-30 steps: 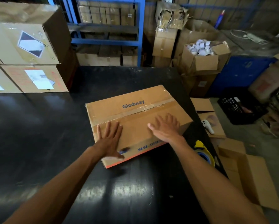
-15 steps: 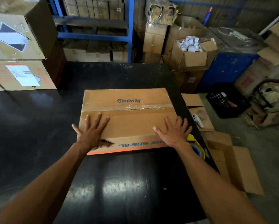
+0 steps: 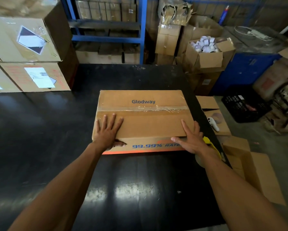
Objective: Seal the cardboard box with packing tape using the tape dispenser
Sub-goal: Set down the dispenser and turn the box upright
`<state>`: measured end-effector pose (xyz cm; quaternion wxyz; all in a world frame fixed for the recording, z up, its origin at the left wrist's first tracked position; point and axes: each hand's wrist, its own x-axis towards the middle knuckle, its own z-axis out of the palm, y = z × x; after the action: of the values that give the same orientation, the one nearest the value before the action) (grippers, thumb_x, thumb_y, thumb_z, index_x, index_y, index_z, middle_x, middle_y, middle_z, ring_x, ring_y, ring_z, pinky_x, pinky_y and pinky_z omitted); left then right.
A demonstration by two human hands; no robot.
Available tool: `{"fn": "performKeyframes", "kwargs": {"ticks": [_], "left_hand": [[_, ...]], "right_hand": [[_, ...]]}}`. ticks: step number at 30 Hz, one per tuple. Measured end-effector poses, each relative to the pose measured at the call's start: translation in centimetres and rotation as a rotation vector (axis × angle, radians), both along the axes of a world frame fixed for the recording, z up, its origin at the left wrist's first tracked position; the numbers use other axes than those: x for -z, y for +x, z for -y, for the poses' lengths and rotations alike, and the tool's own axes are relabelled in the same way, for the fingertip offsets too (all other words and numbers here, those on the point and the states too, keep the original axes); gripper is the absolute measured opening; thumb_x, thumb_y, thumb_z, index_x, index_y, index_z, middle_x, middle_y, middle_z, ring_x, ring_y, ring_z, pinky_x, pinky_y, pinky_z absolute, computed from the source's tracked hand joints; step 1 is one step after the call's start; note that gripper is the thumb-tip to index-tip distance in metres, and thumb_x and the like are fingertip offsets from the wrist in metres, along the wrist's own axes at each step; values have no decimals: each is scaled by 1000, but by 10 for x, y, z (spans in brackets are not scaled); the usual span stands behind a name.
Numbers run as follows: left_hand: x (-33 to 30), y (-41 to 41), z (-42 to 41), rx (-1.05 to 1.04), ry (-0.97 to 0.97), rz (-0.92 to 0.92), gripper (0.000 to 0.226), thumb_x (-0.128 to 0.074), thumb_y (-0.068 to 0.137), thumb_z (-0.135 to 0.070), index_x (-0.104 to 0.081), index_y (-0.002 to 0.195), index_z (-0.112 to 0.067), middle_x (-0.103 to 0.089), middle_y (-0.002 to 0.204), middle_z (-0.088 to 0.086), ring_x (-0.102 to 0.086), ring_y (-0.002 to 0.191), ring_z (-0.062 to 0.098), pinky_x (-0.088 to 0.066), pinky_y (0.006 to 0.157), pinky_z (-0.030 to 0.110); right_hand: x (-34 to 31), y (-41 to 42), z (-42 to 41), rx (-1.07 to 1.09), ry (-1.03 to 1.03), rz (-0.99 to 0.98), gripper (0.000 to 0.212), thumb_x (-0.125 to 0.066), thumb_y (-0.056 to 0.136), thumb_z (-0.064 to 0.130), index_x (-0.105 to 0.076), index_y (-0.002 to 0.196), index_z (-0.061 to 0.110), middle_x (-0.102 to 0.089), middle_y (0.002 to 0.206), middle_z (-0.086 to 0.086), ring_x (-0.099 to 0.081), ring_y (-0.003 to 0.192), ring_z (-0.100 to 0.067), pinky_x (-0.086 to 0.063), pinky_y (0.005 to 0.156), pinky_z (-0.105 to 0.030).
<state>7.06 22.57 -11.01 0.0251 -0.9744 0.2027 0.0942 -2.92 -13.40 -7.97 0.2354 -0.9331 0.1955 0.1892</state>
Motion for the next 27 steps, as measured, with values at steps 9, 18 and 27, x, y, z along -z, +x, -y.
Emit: {"fn": "performKeyframes", "kwargs": {"ticks": [9,18,27], "left_hand": [[1,3,0,19,-29,4,125,-51,66,-88,20,154,-34,20,165,4,17,150,38,1,117,66],[2,-1,1,-6,-32,-14,125,-48,64,-91,18,155,-36,19,166,3,16,151,38,0,118,66],[-1,-7,3,-24,9,-45,126,-53,67,-88,23,153,-35,26,164,4,22,148,39,4,117,67]], "right_hand": [[-2,-2,-1,21,-13,-30,105,-57,74,80,21,141,60,32,155,6,3,144,-43,-18,115,-61],[-4,-2,0,-8,3,-40,105,-58,75,79,22,141,60,33,156,5,5,145,-44,-16,114,-62],[-6,0,4,-39,2,-48,108,-57,73,81,23,141,59,33,156,3,5,145,-43,-18,113,-62]]}}
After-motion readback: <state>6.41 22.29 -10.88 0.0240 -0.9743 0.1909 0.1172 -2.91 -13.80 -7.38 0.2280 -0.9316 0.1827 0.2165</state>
